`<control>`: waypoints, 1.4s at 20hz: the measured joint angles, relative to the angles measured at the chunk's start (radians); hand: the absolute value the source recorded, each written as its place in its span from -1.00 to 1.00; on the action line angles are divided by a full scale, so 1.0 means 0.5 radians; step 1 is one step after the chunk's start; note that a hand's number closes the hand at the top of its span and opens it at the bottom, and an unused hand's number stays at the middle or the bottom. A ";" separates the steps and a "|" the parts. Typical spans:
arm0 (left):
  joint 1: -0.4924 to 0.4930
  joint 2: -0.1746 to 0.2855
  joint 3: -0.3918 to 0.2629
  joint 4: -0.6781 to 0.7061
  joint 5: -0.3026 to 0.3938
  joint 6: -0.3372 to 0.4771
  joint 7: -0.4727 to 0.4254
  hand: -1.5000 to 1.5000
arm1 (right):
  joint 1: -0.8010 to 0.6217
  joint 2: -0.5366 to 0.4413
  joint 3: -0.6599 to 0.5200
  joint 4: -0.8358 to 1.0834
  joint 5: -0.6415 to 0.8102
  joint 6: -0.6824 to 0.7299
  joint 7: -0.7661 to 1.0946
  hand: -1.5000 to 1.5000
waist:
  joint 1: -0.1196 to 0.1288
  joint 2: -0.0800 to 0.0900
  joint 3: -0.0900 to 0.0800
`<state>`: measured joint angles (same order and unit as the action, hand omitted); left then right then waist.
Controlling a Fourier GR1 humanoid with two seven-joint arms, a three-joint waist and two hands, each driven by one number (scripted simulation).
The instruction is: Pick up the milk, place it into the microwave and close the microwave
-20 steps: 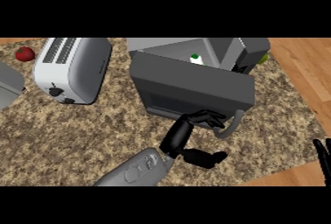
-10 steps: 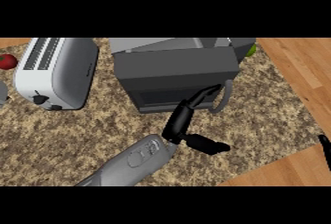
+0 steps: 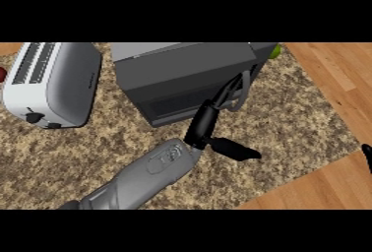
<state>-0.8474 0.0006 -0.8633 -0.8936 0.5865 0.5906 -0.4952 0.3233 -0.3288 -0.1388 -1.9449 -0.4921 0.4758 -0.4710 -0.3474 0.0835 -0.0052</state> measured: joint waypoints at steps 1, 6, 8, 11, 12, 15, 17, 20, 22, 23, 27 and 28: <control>-0.023 0.000 0.004 0.012 0.017 0.006 -0.005 -1.00 | -0.010 -0.010 -0.001 -0.003 -0.013 0.005 0.011 -1.00 | -0.010 0.003 0.000; -0.107 0.000 0.014 0.083 0.102 0.030 -0.035 -1.00 | -0.053 -0.056 -0.009 -0.013 -0.075 0.029 0.055 -1.00 | -0.049 0.016 0.002; -0.127 0.003 0.016 0.106 0.131 0.042 -0.052 -1.00 | -0.066 -0.072 -0.017 -0.015 -0.097 0.034 0.070 -1.00 | -0.069 0.020 0.002; -0.136 0.006 0.003 0.124 0.168 0.055 -0.091 -1.00 | -0.086 -0.094 -0.030 -0.021 -0.125 0.033 0.093 -1.00 | -0.087 0.022 0.002; -0.139 0.007 -0.003 0.128 0.181 0.062 -0.100 -1.00 | -0.093 -0.100 -0.034 -0.020 -0.133 0.032 0.100 -1.00 | -0.095 0.023 0.002; -0.144 0.008 -0.017 0.141 0.214 0.072 -0.141 -1.00 | -0.116 -0.119 -0.051 -0.019 -0.166 0.028 0.121 -1.00 | -0.106 0.025 0.002; -0.147 0.009 -0.030 0.149 0.237 0.081 -0.163 -1.00 | -0.127 -0.134 -0.058 -0.019 -0.185 0.029 0.137 -1.00 | -0.115 0.026 0.003; -0.154 0.007 -0.043 0.159 0.273 0.092 -0.193 -1.00 | -0.141 -0.153 -0.064 -0.013 -0.215 0.035 0.157 -1.00 | -0.125 0.027 0.004; -0.156 0.007 -0.053 0.166 0.296 0.100 -0.211 -1.00 | -0.151 -0.169 -0.071 -0.015 -0.231 0.037 0.172 -1.00 | -0.132 0.027 0.003; -0.158 0.007 -0.059 0.172 0.305 0.105 -0.222 -1.00 | -0.153 -0.177 -0.076 -0.015 -0.237 0.037 0.180 -1.00 | -0.136 0.026 0.003; -0.169 0.003 -0.080 0.191 0.346 0.114 -0.257 -1.00 | -0.173 -0.210 -0.093 -0.013 -0.270 0.041 0.207 -1.00 | -0.141 0.026 0.004; -0.170 0.003 -0.082 0.194 0.357 0.114 -0.270 -1.00 | -0.177 -0.217 -0.097 -0.014 -0.280 0.043 0.213 -1.00 | -0.144 0.026 0.004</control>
<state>-0.9325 0.0019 -0.9044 -0.7964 0.7651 0.6476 -0.6300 0.2347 -0.4372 -0.1875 -1.9516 -0.6319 0.4973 -0.3644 -0.4195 0.0967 -0.0032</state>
